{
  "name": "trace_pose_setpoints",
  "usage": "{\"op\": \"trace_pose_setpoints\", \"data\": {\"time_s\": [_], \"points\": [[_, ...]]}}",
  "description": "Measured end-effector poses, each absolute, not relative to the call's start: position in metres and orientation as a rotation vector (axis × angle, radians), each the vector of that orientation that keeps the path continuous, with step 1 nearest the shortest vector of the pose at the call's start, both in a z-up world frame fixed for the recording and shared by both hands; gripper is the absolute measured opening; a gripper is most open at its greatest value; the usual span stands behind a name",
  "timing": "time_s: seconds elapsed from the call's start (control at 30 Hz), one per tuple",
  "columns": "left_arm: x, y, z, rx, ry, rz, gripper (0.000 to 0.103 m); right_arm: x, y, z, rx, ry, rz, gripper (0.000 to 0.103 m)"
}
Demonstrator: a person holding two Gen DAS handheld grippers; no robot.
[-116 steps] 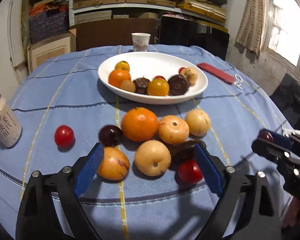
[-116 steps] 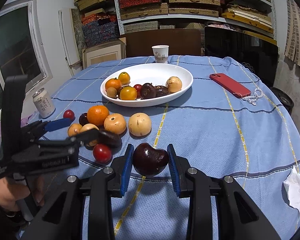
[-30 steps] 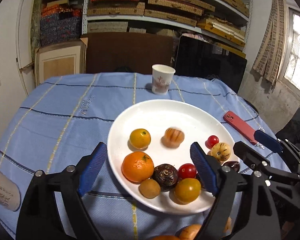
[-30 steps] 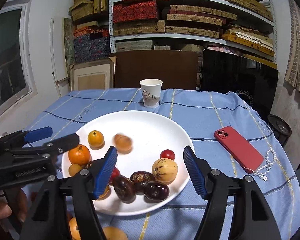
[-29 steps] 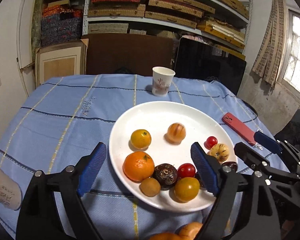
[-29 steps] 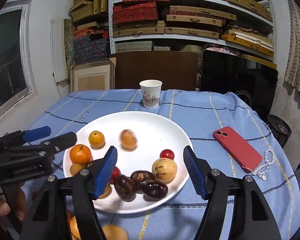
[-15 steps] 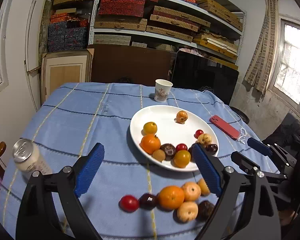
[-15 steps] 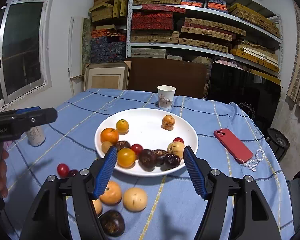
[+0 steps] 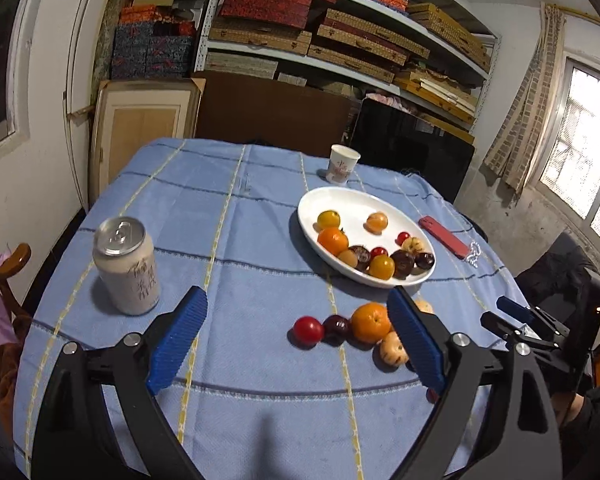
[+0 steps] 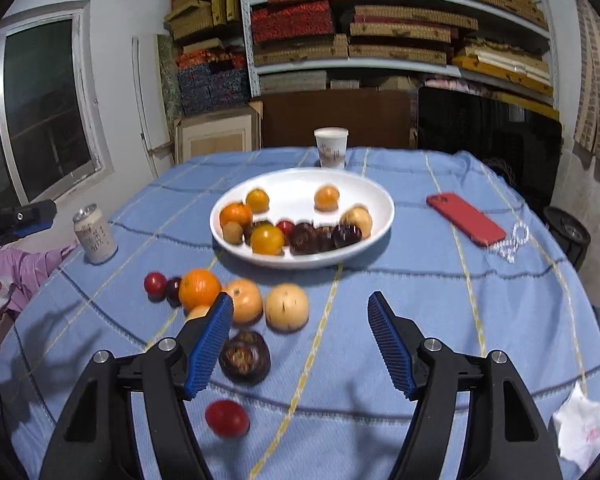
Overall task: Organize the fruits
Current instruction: 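Grasp a red tomato from the pile with the right tool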
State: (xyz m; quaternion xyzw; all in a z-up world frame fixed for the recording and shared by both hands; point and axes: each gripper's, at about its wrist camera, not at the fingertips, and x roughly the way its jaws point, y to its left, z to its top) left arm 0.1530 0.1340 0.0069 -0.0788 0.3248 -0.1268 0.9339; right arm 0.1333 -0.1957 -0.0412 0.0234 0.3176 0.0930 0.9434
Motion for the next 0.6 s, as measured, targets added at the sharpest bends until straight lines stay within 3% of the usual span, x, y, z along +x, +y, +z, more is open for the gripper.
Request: {"op": "trace_pose_setpoints", "data": {"time_s": [0.2,0.47,0.6], "points": [[0.148,0.117,-0.008,-0.080,0.686,-0.256,0.089,0.138,-0.174,-0.074,0.050,0.836,0.266,0.072],[0.141,0.110,-0.014,-0.050,0.682,-0.253,0.089,0.132,-0.147,-0.096,0.013,0.938,0.279,0.072],[0.141,0.112,-0.017,-0.048,0.690,-0.253,0.089,0.129,-0.133,-0.103,-0.041,0.952,0.278,0.059]]}}
